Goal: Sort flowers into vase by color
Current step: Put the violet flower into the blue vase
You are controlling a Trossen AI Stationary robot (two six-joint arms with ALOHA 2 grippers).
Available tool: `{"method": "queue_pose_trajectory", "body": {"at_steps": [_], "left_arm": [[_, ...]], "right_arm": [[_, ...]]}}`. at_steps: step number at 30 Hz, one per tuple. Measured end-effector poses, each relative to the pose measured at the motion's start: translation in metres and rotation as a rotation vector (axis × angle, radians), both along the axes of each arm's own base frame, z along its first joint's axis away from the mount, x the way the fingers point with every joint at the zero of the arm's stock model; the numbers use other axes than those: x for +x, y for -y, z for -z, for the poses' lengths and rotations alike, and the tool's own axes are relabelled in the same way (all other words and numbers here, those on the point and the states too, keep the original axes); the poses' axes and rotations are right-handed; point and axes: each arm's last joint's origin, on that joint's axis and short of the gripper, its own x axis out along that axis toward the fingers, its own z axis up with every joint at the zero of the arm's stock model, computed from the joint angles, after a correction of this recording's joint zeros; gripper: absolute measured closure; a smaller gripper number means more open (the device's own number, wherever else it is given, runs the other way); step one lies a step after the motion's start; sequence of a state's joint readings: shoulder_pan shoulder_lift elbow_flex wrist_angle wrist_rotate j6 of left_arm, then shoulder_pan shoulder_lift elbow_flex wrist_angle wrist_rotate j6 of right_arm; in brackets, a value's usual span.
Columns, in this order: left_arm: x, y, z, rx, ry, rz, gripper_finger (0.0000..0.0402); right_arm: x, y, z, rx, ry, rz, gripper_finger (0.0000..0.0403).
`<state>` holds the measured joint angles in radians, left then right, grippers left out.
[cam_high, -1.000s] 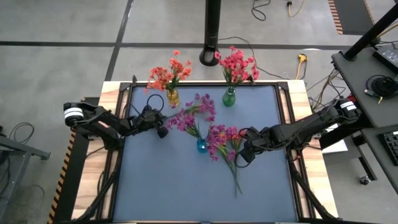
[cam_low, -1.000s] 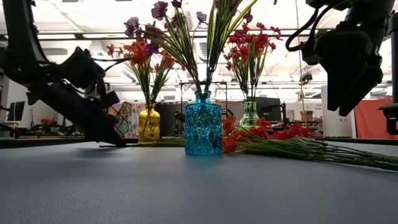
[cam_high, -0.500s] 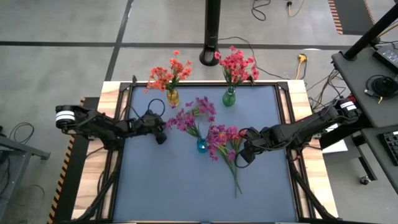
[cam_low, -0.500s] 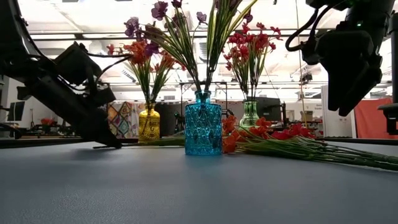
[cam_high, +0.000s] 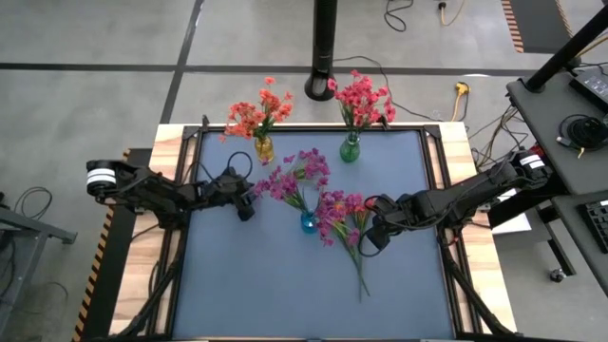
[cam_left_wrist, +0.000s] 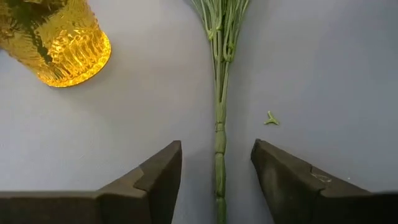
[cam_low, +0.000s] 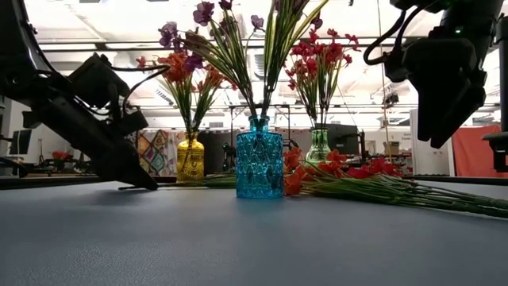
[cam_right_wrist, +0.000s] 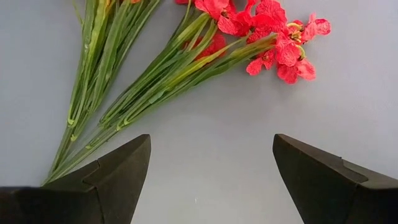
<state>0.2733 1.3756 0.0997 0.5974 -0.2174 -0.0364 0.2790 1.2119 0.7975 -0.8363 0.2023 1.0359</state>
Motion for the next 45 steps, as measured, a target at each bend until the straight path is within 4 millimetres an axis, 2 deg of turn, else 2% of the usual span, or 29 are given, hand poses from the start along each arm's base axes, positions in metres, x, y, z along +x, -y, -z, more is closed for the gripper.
{"method": "queue_pose_trajectory", "body": {"at_steps": [5, 13, 15, 23, 28, 39, 45], "left_arm": [[0.001, 0.000, 0.004, -0.027, -0.004, -0.020, 0.0255], [0.001, 0.000, 0.006, -0.050, -0.008, -0.027, 0.0374], [0.001, 0.000, 0.006, -0.055, -0.005, -0.036, 0.0393], [0.002, 0.008, 0.003, -0.137, 0.044, -0.053, 0.0397], [0.000, 0.015, 0.001, -0.251, 0.073, -0.105, 0.0399], [-0.006, 0.045, -0.011, -0.432, 0.098, -0.022, 0.0400], [-0.012, 0.067, -0.019, -0.552, 0.007, 0.029, 0.0401]], "right_arm": [[0.001, 0.000, 0.000, 0.002, 0.006, -0.001, 0.0074], [0.001, 0.000, 0.000, -0.001, 0.007, -0.012, 0.0074], [0.001, 0.000, 0.000, -0.002, 0.007, -0.014, 0.0074], [0.001, 0.000, 0.000, -0.004, 0.008, -0.024, 0.0074], [0.001, -0.002, 0.000, -0.003, 0.009, -0.033, 0.0074], [0.001, -0.003, 0.000, -0.005, 0.008, -0.044, 0.0074], [0.001, -0.003, 0.000, -0.005, 0.010, -0.045, 0.0074]]}}
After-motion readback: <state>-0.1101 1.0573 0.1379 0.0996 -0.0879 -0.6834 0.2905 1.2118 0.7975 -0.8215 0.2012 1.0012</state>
